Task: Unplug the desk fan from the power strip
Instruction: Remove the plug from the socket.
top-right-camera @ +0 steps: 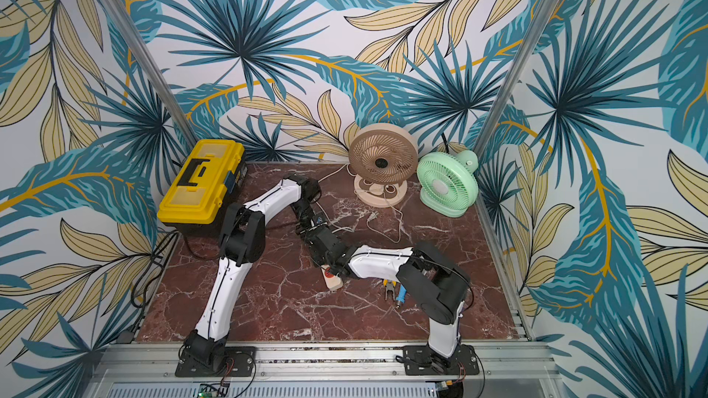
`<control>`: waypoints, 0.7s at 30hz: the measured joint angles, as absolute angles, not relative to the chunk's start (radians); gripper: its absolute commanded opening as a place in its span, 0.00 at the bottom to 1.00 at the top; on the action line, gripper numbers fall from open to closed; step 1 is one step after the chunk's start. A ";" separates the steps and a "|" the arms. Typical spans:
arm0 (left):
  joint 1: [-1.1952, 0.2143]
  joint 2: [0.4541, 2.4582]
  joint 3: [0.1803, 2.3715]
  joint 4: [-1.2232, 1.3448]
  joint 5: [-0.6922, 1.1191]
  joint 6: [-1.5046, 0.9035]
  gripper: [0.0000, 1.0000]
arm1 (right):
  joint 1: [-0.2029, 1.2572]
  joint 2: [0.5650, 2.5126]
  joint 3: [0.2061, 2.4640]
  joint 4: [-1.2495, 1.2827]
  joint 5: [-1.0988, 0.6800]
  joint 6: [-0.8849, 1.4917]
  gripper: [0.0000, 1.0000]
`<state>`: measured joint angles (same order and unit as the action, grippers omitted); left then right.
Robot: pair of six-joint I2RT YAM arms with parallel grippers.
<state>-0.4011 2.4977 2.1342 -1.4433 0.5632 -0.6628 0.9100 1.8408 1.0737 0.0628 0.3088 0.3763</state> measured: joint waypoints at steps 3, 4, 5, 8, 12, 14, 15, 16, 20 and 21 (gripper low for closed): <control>-0.401 2.498 2.134 -1.449 0.556 -0.643 0.00 | 0.943 1.866 1.112 0.022 0.376 0.331 0.00; -0.401 2.498 2.134 -1.452 0.553 -0.636 0.00 | 0.954 1.874 1.123 0.012 0.399 0.313 0.00; -0.400 2.498 2.134 -1.455 0.550 -0.628 0.00 | 0.967 1.884 1.133 0.005 0.425 0.292 0.00; -0.400 2.499 2.134 -1.465 0.544 -0.614 0.00 | 0.997 1.903 1.156 -0.014 0.487 0.238 0.00; -0.400 2.500 2.134 -1.477 0.536 -0.598 0.00 | 1.032 1.934 1.192 -0.039 0.562 0.169 0.00; -0.400 2.500 2.134 -1.480 0.532 -0.591 0.00 | 1.046 1.948 1.205 -0.045 0.594 0.136 0.00; -0.400 2.500 2.134 -1.481 0.531 -0.588 0.00 | 1.052 1.954 1.209 -0.047 0.609 0.120 0.00; -0.400 2.500 2.134 -1.483 0.530 -0.587 0.00 | 1.058 1.959 1.213 -0.049 0.622 0.105 0.00; -0.398 2.500 2.134 -1.499 0.525 -0.584 0.00 | 1.076 1.968 1.222 -0.051 0.653 0.056 0.00; -0.398 2.500 2.134 -1.503 0.524 -0.584 0.00 | 1.078 1.968 1.222 -0.050 0.655 0.049 0.00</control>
<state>-0.3981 2.5004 2.1342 -1.5032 0.5240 -0.5838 1.0782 1.9678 1.2221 -0.0502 0.6552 0.0494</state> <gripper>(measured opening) 0.509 0.184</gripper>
